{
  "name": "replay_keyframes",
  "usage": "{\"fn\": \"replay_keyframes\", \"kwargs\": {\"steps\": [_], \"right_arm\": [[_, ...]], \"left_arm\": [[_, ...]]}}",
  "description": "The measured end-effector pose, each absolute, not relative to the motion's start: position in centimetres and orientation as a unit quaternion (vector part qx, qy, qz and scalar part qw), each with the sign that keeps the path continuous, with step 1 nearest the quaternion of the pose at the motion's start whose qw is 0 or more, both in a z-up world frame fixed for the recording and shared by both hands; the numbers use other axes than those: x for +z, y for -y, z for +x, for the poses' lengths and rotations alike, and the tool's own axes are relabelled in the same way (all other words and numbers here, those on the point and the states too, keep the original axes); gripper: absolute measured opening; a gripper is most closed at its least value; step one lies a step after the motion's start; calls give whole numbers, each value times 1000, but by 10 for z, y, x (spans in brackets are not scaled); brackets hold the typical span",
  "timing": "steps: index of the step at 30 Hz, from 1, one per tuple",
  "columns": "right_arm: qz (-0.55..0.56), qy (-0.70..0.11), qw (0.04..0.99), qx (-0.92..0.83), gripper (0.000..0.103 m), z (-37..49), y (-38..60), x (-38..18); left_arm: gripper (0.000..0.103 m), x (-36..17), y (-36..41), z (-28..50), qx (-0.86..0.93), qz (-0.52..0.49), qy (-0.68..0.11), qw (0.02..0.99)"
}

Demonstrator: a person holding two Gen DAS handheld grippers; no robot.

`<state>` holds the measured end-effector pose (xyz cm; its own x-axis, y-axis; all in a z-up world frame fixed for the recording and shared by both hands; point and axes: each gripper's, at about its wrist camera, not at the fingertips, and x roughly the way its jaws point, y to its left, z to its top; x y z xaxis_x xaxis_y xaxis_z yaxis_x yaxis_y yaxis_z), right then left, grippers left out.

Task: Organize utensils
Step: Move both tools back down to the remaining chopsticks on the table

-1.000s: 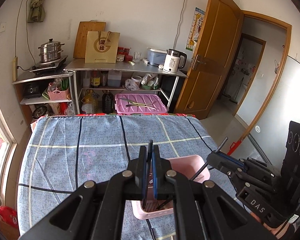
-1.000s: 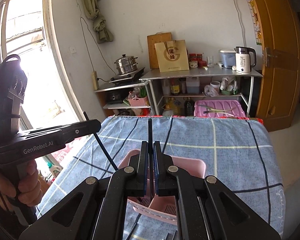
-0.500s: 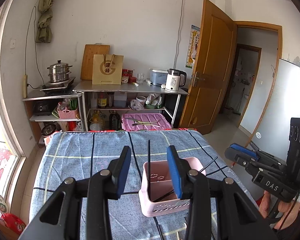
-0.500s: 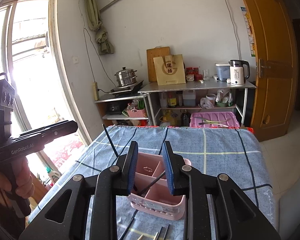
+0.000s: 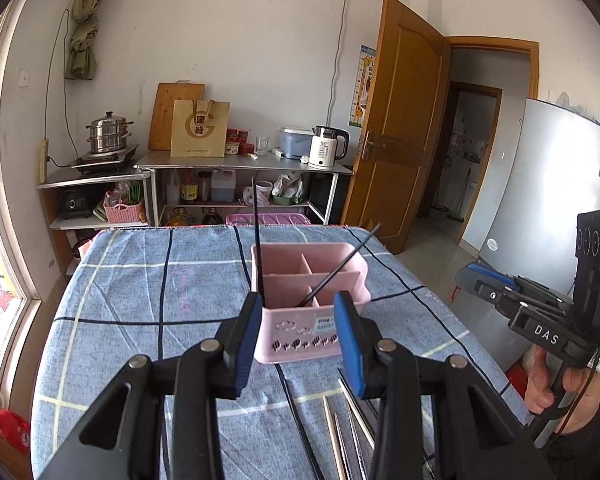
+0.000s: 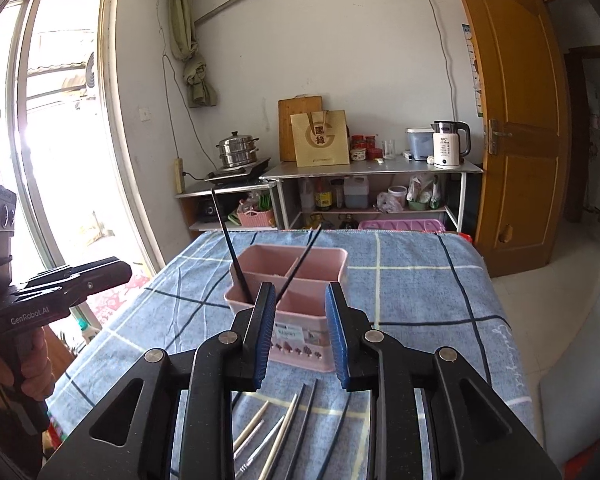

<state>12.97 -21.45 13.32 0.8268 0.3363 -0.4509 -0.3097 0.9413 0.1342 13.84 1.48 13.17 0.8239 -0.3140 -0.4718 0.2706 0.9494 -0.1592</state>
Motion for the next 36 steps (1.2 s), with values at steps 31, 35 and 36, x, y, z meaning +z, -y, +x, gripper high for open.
{"fn": "replay_keyframes", "kwargs": {"steps": [31,35,36], "right_arm": [[0,-379,912,155,26,129,201,4],[2,-402,901,161,26,140,197,-12],[1,-408,899,161,26,143,195,-15]], "left_arm": [[39,-16,16,140,-143,-36,-407,901],[39,-31,20,156,-138,-30,-430,892],[39,-33,21,161,-135,-28,-436,890]]}}
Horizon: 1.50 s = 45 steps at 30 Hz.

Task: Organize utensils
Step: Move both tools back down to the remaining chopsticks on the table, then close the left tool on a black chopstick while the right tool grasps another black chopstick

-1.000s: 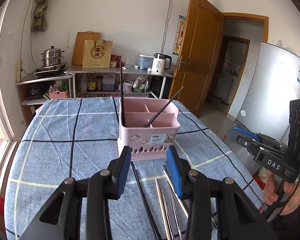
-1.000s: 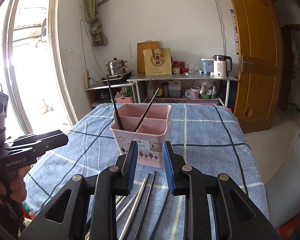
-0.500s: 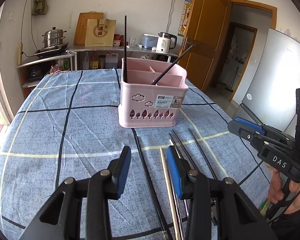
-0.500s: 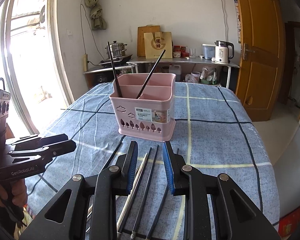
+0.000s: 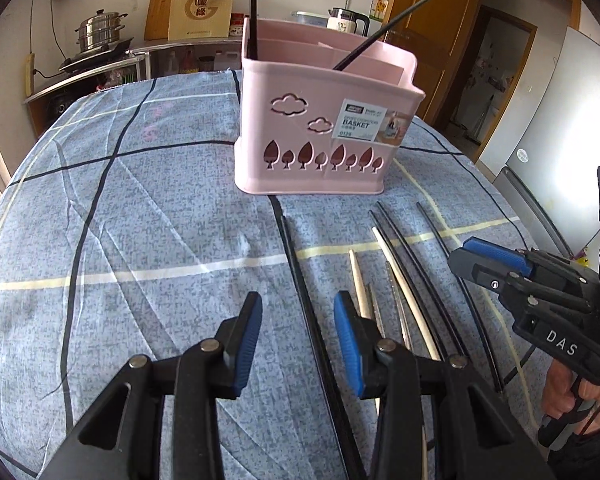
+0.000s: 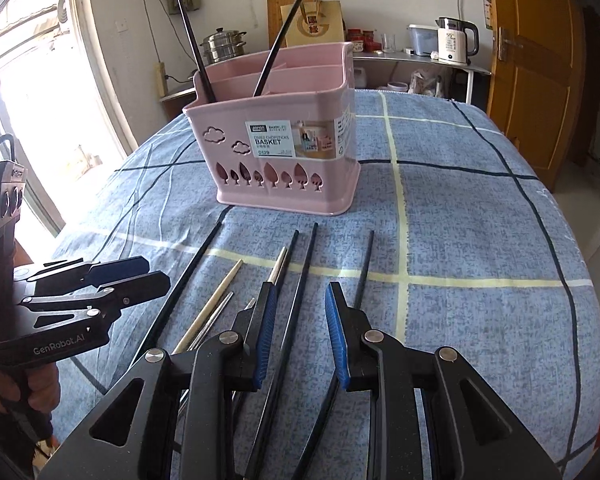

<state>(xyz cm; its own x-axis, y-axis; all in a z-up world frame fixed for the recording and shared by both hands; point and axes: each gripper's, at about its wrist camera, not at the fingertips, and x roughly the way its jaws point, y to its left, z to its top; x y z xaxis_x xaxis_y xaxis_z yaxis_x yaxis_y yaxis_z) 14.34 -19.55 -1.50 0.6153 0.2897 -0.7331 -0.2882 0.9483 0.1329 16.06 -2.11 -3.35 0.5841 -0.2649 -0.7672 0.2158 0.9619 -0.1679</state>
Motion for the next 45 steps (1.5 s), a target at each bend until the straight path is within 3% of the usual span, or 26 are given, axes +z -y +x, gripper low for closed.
{"fn": "replay_keyframes", "kwargs": {"steps": [15,22,29,45], "right_arm": [[-19,-449,881,148,17,184,182,-38],[-32,-451,881,141,7,192,176,-40],[-27,-449,881,149,6,189,177,-37],[-10,-403,899,171,6,168,180,6]], "left_arm": [[32,-45,39,192,-115,3,-455,883],[23,-45,48,195,-96,35,-449,888],[8,-44,42,197,-92,25,-451,888],[6,-12,37,182,-122,4,-428,895]]}}
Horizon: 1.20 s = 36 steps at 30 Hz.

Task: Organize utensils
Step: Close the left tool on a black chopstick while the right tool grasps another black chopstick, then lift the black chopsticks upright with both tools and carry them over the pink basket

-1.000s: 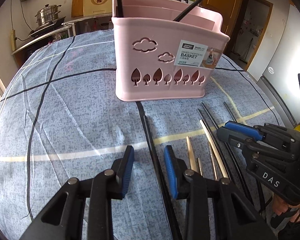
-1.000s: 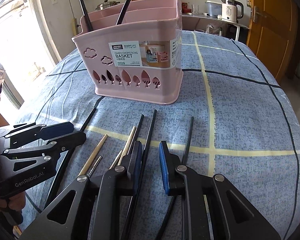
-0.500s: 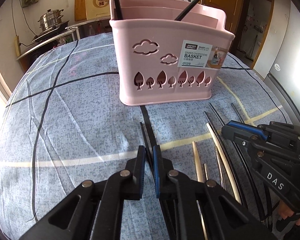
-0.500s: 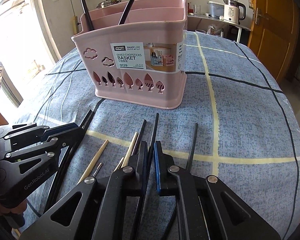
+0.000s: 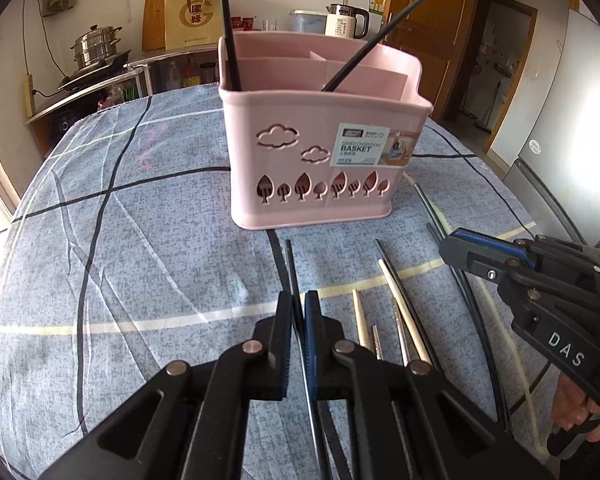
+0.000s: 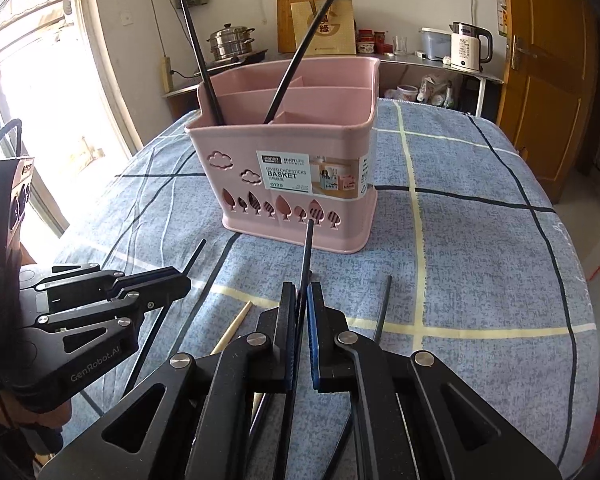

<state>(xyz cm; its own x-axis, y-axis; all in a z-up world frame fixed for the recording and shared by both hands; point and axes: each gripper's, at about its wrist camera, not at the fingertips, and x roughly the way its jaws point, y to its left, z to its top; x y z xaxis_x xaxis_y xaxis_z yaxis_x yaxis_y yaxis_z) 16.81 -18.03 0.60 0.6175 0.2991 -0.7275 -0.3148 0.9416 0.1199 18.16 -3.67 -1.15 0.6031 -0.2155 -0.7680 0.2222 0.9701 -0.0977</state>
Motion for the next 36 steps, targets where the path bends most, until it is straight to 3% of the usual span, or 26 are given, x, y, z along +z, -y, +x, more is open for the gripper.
{"fn": "replay_keyframes", "kwargs": {"steps": [16,36], "right_arm": [[12,-316,929,194,5,141,191,80],[5,-257,947,191,5,122,200,126]], "left_arm": [[5,88,10,149,-151,-16,-329,932],[5,126,-2,142,-157,-17,-295,942]]}}
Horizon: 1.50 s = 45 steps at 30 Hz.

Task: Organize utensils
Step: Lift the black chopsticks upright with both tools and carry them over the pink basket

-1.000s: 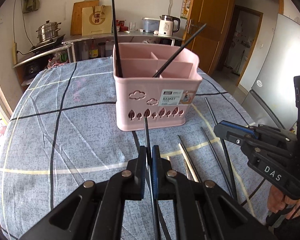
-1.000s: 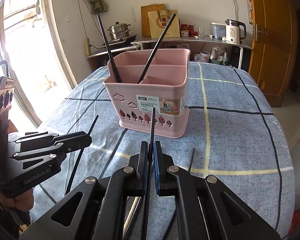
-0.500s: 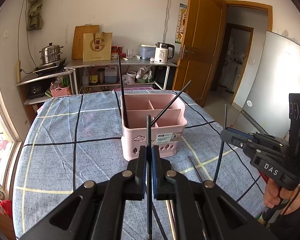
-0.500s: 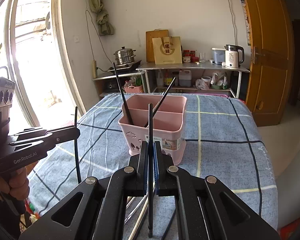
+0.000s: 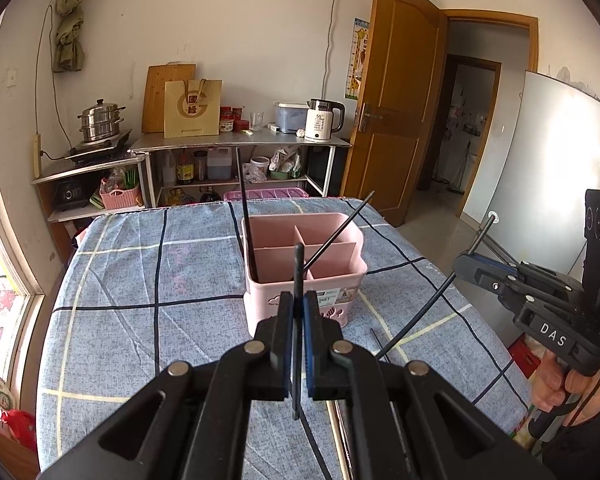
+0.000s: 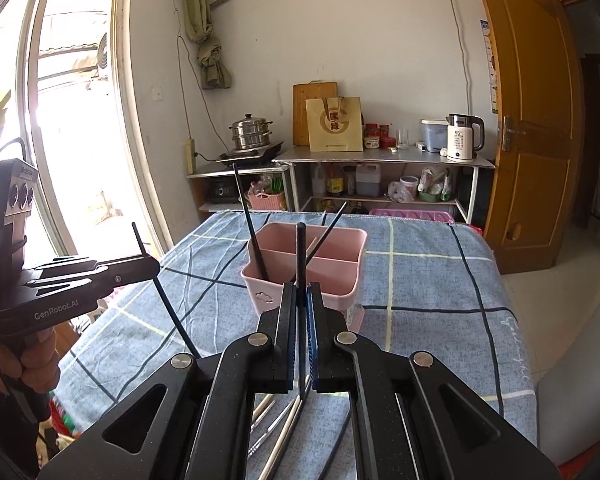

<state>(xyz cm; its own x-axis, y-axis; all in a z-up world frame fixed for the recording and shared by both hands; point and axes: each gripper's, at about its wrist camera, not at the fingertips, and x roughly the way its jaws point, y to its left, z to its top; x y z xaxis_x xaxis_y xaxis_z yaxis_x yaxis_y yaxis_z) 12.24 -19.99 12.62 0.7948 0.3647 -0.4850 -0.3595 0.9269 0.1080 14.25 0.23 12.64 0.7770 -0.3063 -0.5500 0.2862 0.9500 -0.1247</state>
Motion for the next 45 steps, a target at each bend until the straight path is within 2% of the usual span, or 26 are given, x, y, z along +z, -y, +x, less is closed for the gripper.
{"fn": "replay_keyframes", "kwargs": {"steps": [24,35,45], "right_arm": [[14,-178,958,223,5,175,172,201],[33,-177,959,217,5,218,164,198],[30,-230,949,214,5,247,160,154]], "left_arm": [[5,224,-6,212,-154,-42,-242,957],[5,217,-8,254,-148,-39,-242,958],[5,171,-8,282,-153,-49,-284,945]]}}
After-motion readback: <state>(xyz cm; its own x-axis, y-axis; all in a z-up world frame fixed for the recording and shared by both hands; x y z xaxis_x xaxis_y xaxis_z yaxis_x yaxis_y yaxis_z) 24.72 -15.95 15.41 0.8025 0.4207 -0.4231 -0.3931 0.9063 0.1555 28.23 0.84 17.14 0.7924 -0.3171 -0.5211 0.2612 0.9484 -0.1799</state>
